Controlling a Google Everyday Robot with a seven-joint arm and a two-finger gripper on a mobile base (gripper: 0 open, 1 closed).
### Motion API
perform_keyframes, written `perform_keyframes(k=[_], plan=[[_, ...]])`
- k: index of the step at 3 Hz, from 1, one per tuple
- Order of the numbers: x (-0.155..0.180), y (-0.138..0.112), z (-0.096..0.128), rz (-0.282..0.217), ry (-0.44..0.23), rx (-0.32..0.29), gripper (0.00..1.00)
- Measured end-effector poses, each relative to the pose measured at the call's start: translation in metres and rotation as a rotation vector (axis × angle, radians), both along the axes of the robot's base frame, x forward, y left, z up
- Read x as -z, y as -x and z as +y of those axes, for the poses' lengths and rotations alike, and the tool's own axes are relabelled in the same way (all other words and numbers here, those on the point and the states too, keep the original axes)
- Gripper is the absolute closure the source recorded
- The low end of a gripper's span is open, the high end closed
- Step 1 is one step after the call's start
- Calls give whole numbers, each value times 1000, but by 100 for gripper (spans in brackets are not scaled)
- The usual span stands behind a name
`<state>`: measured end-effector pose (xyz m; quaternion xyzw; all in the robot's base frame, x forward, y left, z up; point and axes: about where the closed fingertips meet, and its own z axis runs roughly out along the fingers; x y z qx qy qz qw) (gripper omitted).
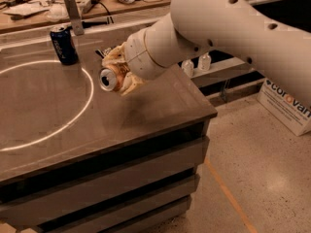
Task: Knock orange can over
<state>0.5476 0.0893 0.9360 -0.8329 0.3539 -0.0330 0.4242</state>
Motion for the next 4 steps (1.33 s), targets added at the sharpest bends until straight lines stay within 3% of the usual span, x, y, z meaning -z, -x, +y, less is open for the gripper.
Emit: perform_keyframes(k=[2,3,4], plan=[[29,3,18,-32,183,-99,100],[43,4,25,-19,305,-127,78],[54,5,26,10,381,-133,46]])
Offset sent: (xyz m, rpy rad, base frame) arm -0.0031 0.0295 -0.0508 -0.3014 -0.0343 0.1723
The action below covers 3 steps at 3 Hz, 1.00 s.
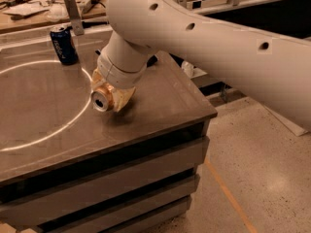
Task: Knock orange can over
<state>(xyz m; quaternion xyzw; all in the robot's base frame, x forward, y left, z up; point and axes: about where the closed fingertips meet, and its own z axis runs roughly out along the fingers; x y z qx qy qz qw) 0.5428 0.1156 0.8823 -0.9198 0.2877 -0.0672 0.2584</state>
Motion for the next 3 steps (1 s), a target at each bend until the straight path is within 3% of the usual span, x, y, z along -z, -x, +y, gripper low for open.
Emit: perform_keyframes(k=[1,2,3], plan=[[3,4,-2,18,26,0,15],[-1,8,-5,28,40,-8,0],[-2,9,-6,27,43,-8,0]])
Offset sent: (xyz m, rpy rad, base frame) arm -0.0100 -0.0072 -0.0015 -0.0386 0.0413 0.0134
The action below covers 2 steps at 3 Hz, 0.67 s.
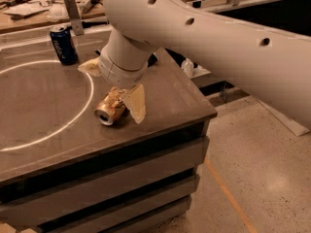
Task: Knock orange can over
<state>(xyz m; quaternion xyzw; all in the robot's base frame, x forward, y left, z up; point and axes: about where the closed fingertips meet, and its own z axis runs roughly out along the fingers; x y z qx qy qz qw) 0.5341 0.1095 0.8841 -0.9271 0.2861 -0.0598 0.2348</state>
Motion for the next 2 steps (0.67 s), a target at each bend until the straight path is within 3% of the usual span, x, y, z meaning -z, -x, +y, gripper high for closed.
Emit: perform_keyframes(k=[2], plan=[[-11,1,-12,-31,-24,44,0]])
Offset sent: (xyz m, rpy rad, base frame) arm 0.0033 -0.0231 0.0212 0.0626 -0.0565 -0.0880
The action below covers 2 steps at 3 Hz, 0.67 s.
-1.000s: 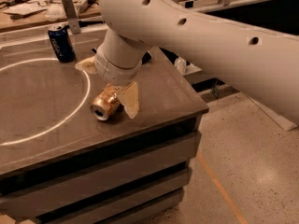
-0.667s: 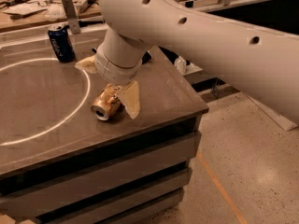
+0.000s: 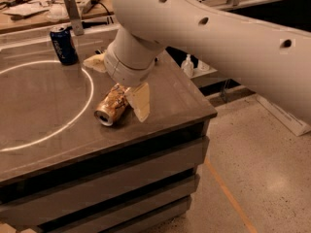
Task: Knock orange can over
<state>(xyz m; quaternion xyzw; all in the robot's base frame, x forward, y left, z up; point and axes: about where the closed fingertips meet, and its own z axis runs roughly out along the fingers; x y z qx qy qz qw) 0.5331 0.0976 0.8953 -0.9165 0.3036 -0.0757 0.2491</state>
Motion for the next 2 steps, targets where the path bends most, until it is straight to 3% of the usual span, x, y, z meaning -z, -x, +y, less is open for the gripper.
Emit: perform_keyframes(k=[1,2], plan=[[-11,1,-12,-15,-90,71,0],[-20,14,-38,-21,-241,219,0]])
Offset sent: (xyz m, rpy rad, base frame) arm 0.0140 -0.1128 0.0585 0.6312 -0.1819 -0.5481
